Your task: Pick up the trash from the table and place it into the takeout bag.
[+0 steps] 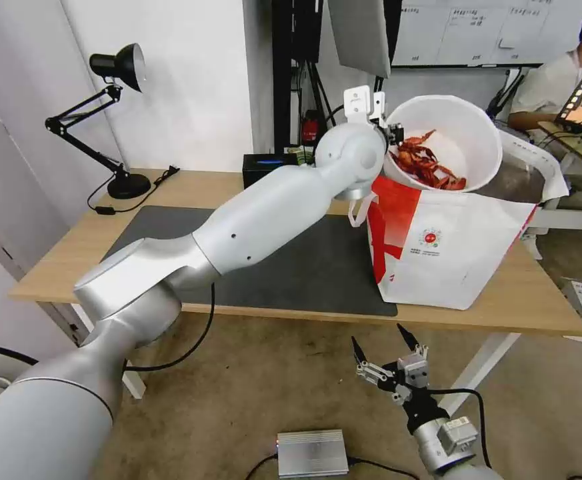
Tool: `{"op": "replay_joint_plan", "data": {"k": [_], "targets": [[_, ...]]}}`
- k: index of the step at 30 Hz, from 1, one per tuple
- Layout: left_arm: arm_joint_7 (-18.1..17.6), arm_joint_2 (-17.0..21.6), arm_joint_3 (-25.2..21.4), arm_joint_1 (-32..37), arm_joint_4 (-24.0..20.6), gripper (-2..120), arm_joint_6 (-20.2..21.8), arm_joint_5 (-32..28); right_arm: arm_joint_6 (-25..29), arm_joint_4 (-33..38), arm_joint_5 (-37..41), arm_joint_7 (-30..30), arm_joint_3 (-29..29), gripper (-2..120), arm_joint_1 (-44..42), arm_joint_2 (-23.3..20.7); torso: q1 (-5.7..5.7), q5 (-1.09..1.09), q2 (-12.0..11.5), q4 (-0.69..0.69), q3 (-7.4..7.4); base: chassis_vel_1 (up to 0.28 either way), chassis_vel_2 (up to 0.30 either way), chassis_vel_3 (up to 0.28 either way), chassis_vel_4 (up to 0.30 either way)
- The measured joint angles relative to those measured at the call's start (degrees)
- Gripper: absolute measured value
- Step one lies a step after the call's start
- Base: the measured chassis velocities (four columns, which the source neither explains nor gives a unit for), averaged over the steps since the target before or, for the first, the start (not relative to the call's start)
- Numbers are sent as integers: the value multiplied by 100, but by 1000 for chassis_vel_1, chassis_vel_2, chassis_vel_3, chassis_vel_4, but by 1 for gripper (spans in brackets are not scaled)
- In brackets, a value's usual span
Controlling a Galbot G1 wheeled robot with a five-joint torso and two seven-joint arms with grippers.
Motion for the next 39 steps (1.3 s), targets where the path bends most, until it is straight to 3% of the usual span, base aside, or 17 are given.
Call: {"op": "replay_joint_plan", "data": {"k": [9, 19, 29, 31, 33, 35, 36, 39], "targets": [[18, 36, 66, 54, -131, 1, 9, 23, 0, 0, 0, 0, 0, 100, 0, 0, 0, 0, 0, -1, 0, 0, 0, 0, 0], [46, 203, 117, -19, -385, 36, 292, -115, 0, 0, 0, 0, 0, 100, 0, 0, 0, 0, 0, 0, 0, 0, 0, 0, 0], [114, 325, 107, -28, -739, 70, 195, -129, 0, 0, 0, 0, 0, 100, 0, 0, 0, 0, 0, -2, -1, 0, 0, 0, 0], [137, 583, 63, 57, -1033, 82, 38, -5, 0, 0, 0, 0, 0, 100, 0, 0, 1, 0, 0, -2, 0, 0, 0, 0, 0], [151, 702, 38, 105, -1153, 85, -28, 61, 0, 0, 0, 0, 0, 100, 0, 0, 0, 0, 0, -1, 0, 0, 0, 0, 0], [326, 1141, -29, 273, -1477, 96, -125, 321, 0, 0, 0, 0, 0, 100, 0, 0, 0, -1, 0, 0, -1, 0, 0, 0, 0], [326, 1141, -29, 273, -1477, 96, -125, 321, 0, 0, 0, 0, 0, 100, 0, 0, 0, -1, 0, 0, -1, 0, 0, 0, 0], [648, 1740, -159, 574, -1802, 100, -255, 579, 0, 0, 0, 0, 0, 100, 0, 0, 0, -3, 0, 1, 0, 0, 0, 0, 0]]}}
